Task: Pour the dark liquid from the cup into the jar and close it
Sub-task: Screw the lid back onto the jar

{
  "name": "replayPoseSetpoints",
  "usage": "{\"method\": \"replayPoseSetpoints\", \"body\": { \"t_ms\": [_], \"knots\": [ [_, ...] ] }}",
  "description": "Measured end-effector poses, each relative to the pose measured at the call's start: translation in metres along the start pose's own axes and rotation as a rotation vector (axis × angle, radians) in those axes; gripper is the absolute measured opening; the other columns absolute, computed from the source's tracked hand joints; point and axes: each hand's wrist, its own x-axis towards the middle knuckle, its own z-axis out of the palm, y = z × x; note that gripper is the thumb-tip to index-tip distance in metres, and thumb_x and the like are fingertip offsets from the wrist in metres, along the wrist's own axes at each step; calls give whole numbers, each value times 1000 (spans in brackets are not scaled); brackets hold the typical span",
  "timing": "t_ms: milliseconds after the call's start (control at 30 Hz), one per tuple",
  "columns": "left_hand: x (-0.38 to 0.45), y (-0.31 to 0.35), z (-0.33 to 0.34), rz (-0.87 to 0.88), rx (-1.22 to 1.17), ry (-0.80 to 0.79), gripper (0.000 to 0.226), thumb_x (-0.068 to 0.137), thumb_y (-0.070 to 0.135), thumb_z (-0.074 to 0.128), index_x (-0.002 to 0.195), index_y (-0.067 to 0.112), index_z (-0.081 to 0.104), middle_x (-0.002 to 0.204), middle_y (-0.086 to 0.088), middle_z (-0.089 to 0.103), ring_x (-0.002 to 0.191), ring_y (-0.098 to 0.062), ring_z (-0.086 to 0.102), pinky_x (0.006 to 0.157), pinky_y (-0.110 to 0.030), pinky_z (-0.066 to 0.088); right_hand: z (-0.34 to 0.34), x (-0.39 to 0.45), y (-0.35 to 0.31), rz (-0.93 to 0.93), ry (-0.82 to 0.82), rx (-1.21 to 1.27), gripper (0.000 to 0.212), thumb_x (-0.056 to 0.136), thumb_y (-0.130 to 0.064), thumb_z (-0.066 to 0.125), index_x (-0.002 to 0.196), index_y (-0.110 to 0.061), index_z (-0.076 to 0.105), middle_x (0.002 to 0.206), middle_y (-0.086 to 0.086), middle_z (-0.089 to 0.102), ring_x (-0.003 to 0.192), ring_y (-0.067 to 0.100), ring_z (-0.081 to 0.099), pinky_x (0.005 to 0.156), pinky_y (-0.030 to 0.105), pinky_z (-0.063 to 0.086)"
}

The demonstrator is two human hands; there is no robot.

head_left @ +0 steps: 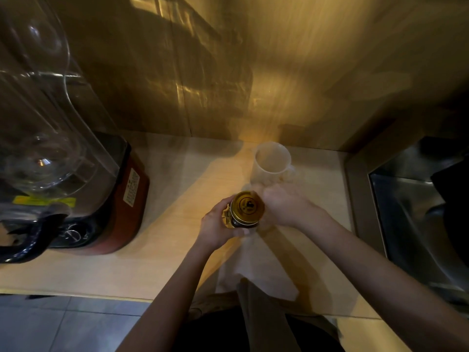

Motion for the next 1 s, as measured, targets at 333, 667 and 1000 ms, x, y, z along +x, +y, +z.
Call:
{"method": "replayPoseSetpoints", "body": {
  "t_ms": [333, 667, 1000],
  "knots": [
    [-1, 2, -1, -15, 44, 3, 98, 40, 64, 72, 128, 33, 41, 126, 1, 59, 115, -21, 56, 95, -47, 46, 6, 15, -18, -52, -19, -91, 77, 70, -46, 75, 131, -13, 40, 120, 10, 51, 108, 26, 54, 79, 35, 47],
    [-1, 3, -2, -11, 30, -8, 97, 41, 63, 72, 128, 34, 41, 130, 4, 57, 121, -18, 52, 99, -48, 44, -16, 4, -9, 83, -75, -42, 50, 71, -59, 68, 91, -15, 56, 84, 2, 55, 81, 20, 54, 67, 30, 42],
    [-1, 4, -2, 0, 13, -6, 98, 40, 62, 72, 129, 33, 42, 129, 2, 57, 120, -19, 52, 100, -47, 43, -1, 15, -12, 42, -74, -95, 61, 75, -60, 63, 110, -11, 56, 91, 4, 56, 85, 22, 55, 72, 32, 46]
  ]
}}
